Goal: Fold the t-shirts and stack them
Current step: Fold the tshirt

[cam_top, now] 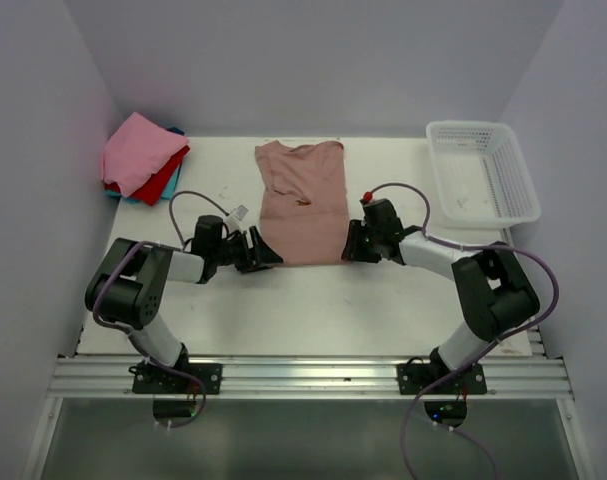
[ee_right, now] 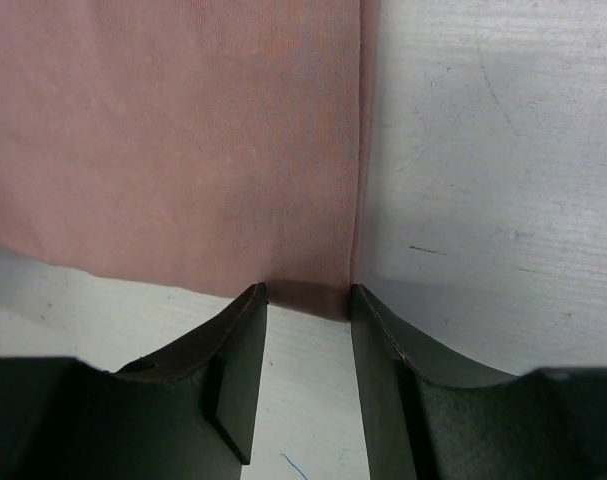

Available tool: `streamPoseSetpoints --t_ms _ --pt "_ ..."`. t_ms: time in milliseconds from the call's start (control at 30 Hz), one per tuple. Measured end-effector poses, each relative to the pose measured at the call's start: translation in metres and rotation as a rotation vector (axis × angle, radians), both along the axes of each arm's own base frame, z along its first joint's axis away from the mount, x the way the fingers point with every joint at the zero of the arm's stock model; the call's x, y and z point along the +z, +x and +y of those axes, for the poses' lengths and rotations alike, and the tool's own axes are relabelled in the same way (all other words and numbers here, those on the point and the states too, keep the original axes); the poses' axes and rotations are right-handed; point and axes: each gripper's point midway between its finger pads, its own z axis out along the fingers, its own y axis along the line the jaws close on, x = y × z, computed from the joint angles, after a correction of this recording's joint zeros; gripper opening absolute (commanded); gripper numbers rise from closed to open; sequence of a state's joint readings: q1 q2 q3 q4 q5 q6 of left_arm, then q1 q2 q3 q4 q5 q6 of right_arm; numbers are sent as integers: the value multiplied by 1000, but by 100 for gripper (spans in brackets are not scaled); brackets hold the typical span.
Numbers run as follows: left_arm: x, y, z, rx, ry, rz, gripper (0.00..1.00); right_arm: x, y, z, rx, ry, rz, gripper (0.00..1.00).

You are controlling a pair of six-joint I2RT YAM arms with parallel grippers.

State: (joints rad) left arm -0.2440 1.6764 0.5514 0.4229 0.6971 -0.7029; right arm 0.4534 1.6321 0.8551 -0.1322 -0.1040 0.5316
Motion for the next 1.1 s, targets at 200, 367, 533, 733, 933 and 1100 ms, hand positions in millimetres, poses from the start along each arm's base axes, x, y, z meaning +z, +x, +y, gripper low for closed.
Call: streamPoseSetpoints --t_ms 200,367,533,733,933,1100 --pt "-5 1 -3 -11 -44 1 57 -6 1 1 -4 9 0 42" --pt "-6 1 -3 -8 -57 -1 57 -7 4 2 -10 10 -11 39" --pt "-8 1 -2 -4 -54 -2 39 -12 5 -5 -30 -26 -13 6" --pt "-22 0 4 12 -49 34 0 -13 7 -5 -40 -26 -11 0" --pt "-20 -6 7 22 -43 9 0 -11 0 -3 -24 -6 -5 0" --pt "-17 -36 20 48 8 20 0 5 -25 2 21 23 -14 0"
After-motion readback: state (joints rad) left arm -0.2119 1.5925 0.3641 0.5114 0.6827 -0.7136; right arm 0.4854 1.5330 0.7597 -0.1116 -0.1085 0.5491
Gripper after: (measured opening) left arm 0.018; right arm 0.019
